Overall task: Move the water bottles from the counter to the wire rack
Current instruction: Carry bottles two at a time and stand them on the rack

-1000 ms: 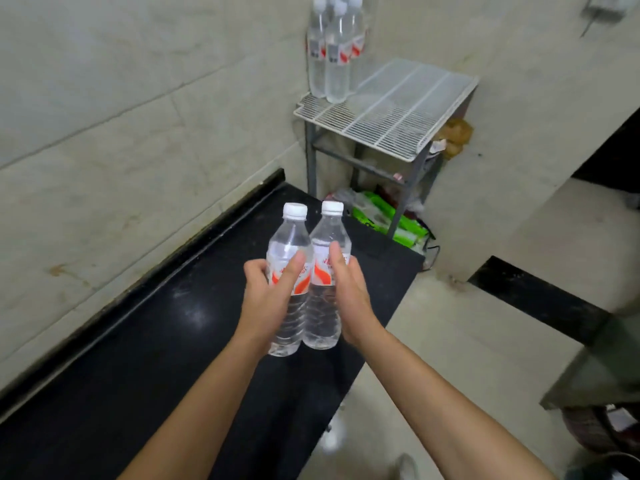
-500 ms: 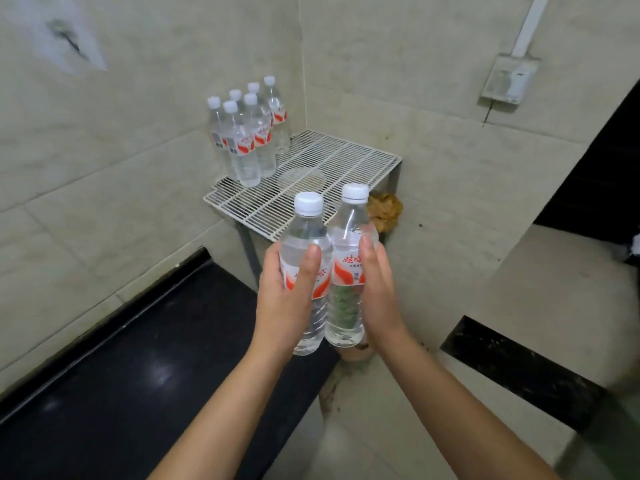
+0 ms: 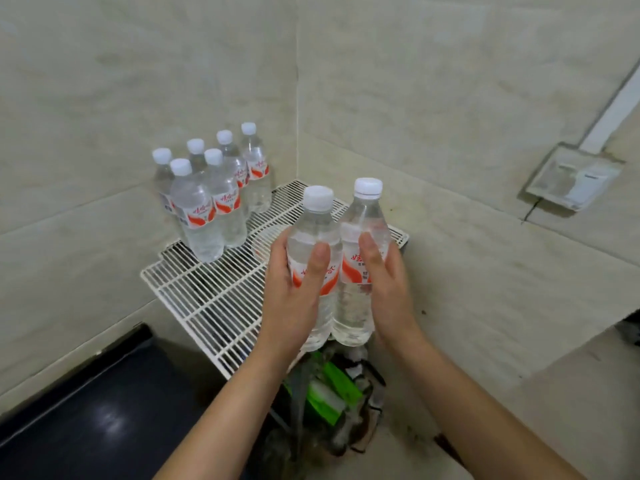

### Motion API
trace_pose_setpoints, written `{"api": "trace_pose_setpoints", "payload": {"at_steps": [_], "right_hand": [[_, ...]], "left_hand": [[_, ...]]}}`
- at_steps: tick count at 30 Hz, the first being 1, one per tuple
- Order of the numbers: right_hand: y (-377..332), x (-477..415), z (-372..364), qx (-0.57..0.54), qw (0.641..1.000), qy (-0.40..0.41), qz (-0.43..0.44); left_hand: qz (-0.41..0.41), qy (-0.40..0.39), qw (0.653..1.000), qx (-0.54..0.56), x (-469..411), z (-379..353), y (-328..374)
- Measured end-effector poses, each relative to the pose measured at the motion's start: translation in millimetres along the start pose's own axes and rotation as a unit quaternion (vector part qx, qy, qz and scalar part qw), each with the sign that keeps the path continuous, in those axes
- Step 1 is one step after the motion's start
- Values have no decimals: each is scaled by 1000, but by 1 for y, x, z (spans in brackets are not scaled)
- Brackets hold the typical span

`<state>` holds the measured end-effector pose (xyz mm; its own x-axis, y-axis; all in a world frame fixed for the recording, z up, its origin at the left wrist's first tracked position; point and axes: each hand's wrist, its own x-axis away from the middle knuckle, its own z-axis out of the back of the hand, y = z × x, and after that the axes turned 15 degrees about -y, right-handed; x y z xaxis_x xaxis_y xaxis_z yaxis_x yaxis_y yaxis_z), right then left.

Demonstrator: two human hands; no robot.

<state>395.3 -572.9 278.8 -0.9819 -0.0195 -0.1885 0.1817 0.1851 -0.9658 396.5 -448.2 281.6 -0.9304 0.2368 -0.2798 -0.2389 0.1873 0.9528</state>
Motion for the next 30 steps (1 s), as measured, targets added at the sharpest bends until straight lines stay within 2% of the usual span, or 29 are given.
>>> {"api": "trace_pose_setpoints", "payload": {"at_steps": [4,11,16,20,23,28,30], "right_hand": [[2,-57,18,15,1000,11,-19],[20,-156,27,14,998,-57,-31],[62,-234,23,4,988,-146,-57],[92,-284,15,18,976,-208,-63],[107,-310,15,24,963,-260,-64],[116,-332,33,81,931,-348,-74],[108,-343,38,137,912,-383,-54]], "left_hand": [[10,36,998,-56,-54,3,-18],[19,89,987,-136,-127,19,-42],[61,134,967,-209,-163,46,-57],[83,193,958,-198,-183,67,-79],[65,222,954,-192,-197,71,-88],[83,211,947,-226,-206,73,-85],[103,194,924,-312,-205,83,-75]]}}
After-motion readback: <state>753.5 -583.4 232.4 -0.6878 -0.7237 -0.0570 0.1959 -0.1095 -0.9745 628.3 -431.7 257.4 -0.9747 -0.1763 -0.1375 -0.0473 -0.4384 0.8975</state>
